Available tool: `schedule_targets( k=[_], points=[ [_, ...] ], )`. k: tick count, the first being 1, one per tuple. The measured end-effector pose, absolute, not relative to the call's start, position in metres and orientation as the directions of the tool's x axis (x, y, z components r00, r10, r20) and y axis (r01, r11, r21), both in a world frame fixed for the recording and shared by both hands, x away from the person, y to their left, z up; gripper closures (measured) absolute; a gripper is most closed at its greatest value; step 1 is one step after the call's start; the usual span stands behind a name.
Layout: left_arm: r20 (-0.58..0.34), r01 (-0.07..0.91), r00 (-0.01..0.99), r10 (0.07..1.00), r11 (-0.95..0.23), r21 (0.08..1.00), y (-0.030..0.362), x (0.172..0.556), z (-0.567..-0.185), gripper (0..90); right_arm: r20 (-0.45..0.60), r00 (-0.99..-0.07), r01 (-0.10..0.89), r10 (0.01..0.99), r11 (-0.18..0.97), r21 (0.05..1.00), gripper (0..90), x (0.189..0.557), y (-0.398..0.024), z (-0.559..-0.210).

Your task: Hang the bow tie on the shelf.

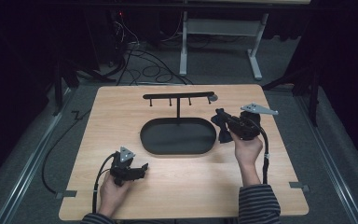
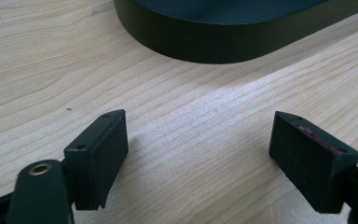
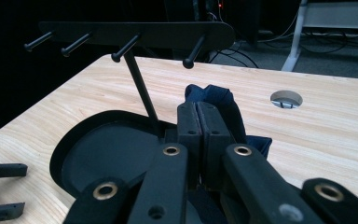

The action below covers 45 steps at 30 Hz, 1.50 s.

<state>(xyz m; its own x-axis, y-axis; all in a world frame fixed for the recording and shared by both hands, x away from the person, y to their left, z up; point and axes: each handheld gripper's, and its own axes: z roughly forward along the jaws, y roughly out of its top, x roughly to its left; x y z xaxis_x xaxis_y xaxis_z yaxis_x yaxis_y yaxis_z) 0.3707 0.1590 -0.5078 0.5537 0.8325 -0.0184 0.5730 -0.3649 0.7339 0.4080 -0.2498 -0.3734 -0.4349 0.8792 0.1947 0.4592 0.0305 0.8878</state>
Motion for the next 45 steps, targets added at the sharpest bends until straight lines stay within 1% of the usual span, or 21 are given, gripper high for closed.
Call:
schedule_targets(
  k=[15,45],
  points=[
    [-0.018,0.573,0.554,0.832,-0.366,0.734,0.159,0.371,-0.508,19.9,0.200,-0.435,0.447,0.878,0.017,0.894,90.0,0.423,-0.242,-0.360],
    [-0.018,0.571,0.555,0.831,-0.366,0.735,0.159,0.370,-0.508,20.0,0.185,-0.439,0.452,0.879,0.039,0.891,90.0,0.444,-0.217,-0.355]
  ],
)
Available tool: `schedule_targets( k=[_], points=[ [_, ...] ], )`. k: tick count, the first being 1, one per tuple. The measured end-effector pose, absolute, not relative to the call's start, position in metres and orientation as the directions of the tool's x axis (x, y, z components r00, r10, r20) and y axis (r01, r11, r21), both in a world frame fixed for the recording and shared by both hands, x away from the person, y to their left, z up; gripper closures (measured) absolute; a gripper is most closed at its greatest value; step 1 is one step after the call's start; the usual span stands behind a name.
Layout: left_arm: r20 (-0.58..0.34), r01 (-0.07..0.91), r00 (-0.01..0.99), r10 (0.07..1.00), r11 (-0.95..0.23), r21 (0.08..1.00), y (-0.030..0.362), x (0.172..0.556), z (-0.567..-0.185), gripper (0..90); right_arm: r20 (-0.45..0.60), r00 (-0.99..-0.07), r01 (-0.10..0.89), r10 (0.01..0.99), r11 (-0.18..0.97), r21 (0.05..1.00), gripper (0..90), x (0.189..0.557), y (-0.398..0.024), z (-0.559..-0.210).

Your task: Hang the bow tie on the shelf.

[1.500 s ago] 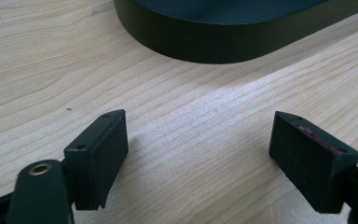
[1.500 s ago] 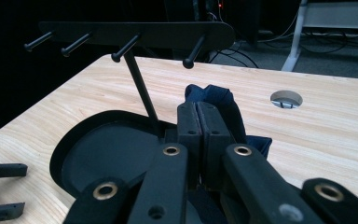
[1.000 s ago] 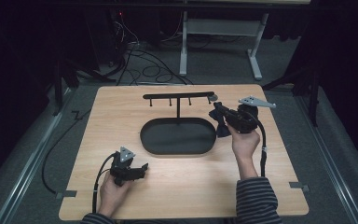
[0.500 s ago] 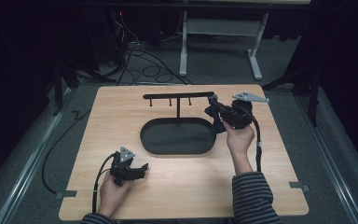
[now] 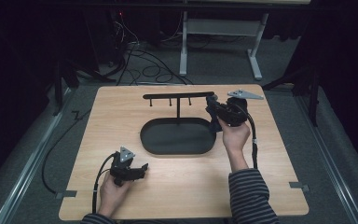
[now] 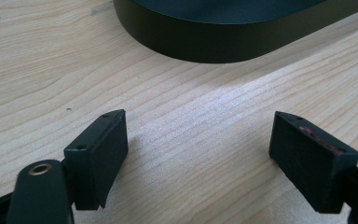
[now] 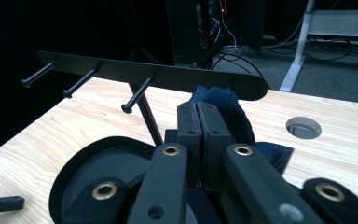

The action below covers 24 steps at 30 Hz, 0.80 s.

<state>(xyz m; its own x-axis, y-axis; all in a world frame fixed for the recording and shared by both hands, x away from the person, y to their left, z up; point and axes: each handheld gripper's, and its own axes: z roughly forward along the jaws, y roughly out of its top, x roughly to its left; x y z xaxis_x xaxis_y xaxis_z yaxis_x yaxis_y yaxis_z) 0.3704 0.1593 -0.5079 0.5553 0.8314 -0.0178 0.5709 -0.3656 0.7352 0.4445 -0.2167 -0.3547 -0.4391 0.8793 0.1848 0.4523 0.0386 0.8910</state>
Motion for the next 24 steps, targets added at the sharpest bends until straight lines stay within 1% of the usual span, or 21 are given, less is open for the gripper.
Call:
schedule_targets(
  k=[24],
  points=[
    [-0.018,0.571,0.557,0.830,-0.367,0.735,0.160,0.370,-0.508,20.0,0.176,-0.417,0.451,0.892,0.036,0.892,90.0,0.463,-0.202,-0.351]
  ],
)
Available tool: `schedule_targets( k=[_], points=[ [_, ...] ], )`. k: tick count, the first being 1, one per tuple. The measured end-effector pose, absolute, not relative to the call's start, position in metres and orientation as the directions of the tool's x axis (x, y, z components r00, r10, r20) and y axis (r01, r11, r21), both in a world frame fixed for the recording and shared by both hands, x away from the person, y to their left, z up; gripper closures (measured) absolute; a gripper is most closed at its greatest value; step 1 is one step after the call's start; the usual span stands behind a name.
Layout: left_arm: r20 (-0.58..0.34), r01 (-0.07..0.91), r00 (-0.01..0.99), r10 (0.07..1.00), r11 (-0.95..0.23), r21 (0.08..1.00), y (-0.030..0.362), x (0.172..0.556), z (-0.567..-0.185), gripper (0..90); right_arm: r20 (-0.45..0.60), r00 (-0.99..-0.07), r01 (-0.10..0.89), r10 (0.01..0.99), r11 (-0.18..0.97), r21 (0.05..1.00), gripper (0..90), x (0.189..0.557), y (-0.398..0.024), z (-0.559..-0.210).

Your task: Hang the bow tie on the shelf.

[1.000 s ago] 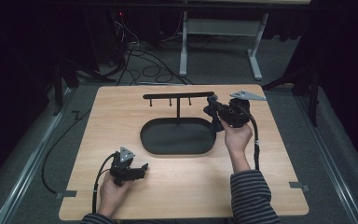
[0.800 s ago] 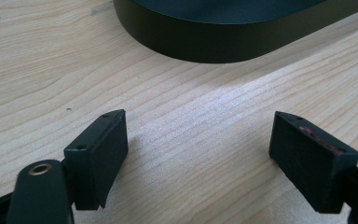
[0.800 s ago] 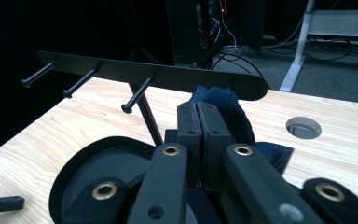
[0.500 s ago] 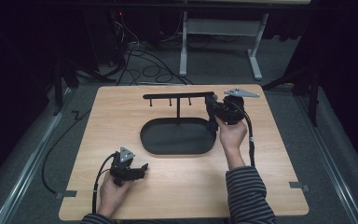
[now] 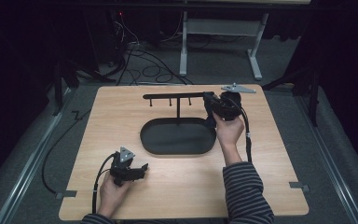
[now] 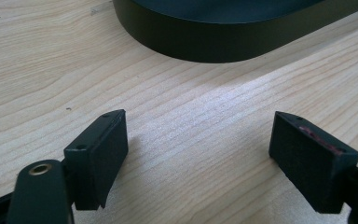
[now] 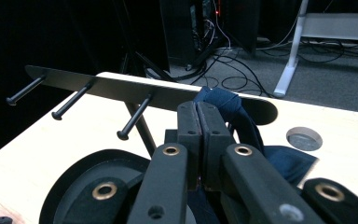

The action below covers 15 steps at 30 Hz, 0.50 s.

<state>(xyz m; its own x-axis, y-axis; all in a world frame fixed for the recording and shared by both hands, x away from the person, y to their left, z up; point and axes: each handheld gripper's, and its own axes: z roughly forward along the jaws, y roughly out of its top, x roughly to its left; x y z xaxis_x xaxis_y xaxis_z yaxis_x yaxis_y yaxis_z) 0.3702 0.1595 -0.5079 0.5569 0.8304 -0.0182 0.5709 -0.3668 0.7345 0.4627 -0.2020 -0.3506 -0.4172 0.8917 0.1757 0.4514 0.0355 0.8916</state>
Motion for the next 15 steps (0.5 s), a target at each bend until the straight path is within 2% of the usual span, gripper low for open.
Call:
schedule_targets(
  k=[15],
  points=[
    [-0.018,0.571,0.557,0.830,-0.367,0.735,0.1596,0.3701,-0.5079,20.0,0.188,-0.413,0.484,0.891,0.040,0.874,88.4,0.4672,-0.2008,-0.3557]
  ],
)
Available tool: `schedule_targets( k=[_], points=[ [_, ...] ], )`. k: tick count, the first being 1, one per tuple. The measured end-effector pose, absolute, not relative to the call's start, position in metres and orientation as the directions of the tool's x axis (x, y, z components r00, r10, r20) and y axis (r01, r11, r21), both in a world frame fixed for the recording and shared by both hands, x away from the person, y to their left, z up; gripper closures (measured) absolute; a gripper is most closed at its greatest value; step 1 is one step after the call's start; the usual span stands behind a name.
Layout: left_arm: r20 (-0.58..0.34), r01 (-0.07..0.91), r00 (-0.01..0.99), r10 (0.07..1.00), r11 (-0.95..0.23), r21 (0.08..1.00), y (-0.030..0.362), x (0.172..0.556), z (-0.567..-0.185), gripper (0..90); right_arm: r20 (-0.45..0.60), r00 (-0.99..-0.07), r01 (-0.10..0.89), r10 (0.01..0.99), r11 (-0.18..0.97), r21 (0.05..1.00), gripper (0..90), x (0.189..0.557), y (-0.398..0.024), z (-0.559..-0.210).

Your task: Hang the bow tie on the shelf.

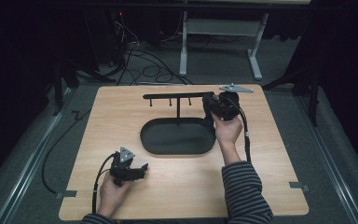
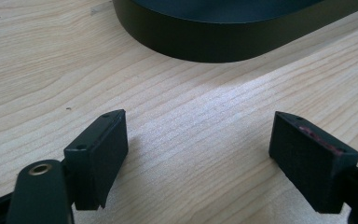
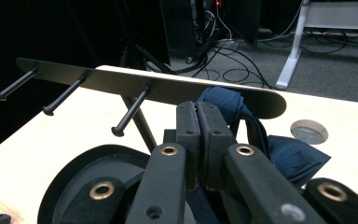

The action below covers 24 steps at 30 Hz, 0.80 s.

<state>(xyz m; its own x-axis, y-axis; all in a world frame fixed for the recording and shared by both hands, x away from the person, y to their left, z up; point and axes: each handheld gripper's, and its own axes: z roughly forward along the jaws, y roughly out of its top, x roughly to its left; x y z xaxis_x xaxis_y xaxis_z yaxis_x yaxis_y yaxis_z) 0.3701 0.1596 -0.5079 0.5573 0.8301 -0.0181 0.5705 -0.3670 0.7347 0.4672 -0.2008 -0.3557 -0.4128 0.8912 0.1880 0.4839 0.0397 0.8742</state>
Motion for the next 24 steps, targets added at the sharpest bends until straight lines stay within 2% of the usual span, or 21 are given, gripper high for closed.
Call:
schedule_targets(
  k=[7,24],
  points=[
    [-0.018,0.571,0.557,0.830,-0.367,0.735,0.160,0.370,-0.508,20.0,0.184,-0.418,0.493,0.890,0.052,0.868,83.2,0.465,-0.201,-0.355],
    [-0.019,0.571,0.556,0.831,-0.365,0.736,0.159,0.370,-0.508,20.0,0.155,-0.430,0.474,0.890,0.076,0.877,78.2,0.452,-0.208,-0.348]
  ],
)
